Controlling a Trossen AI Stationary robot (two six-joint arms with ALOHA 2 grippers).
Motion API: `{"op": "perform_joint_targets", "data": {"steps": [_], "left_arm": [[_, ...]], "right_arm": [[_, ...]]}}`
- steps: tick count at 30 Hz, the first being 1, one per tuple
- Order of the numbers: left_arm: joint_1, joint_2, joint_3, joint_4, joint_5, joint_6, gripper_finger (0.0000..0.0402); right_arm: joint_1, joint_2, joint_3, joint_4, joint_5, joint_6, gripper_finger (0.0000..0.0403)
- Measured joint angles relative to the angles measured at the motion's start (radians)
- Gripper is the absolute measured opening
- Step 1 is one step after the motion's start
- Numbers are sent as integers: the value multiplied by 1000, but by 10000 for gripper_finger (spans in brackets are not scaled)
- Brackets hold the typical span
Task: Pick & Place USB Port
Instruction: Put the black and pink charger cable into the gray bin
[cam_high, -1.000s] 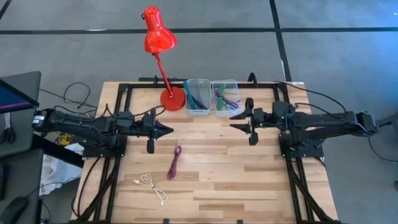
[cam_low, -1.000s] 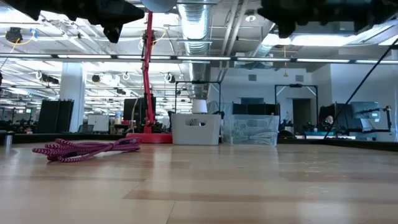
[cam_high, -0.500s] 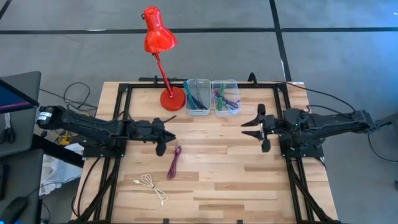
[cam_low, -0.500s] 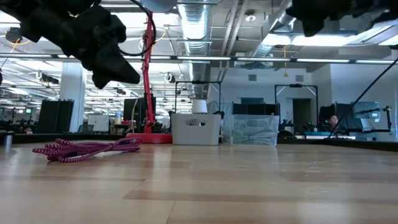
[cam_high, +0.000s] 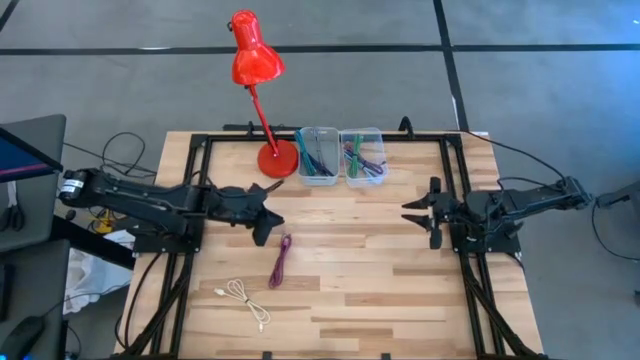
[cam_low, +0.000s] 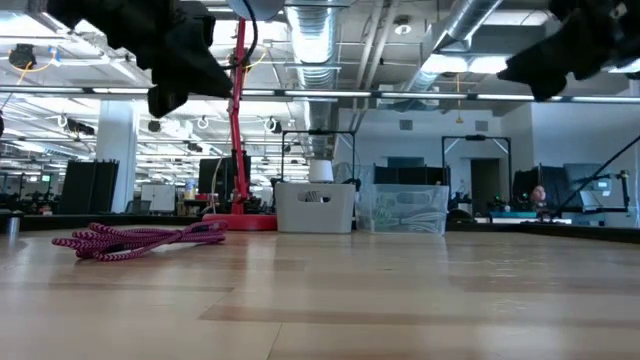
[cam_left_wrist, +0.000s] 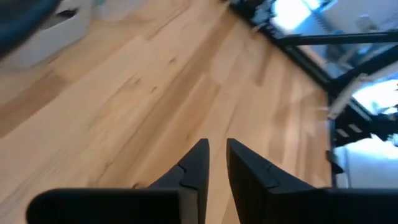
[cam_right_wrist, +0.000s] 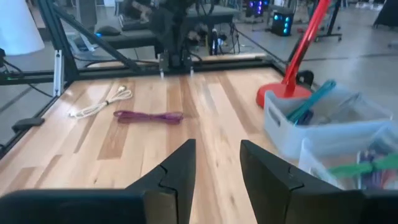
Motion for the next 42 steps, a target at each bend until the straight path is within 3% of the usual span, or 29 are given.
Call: {"op": "perform_joint_targets", "data": {"steps": [4,8,15,21,26,30,38,42], "left_arm": [[0,0,49,-144,-16,-100,44],[-4,30,51,-182,-7,-207,42],[-26,226,70,-181,75,-297,42],[-5,290,199,-232,51,-192,26],[0,290,321,-516,-37,-279,5],[-19,290,350,-563,-71,-328,5],[-18,292,351,-542,68,-339,9],[-17,285,351,-505,86,-339,11]], "right_arm": [[29,-99,-40,-58,39,43,118],[53,-197,-61,-126,89,50,118],[75,-317,-69,-198,132,50,118],[75,-312,-70,-195,132,59,118],[75,-315,-70,-198,132,69,118],[75,-315,-70,-199,132,69,118],[75,-315,-70,-208,165,69,118],[75,-315,-70,-208,165,69,118]]}}
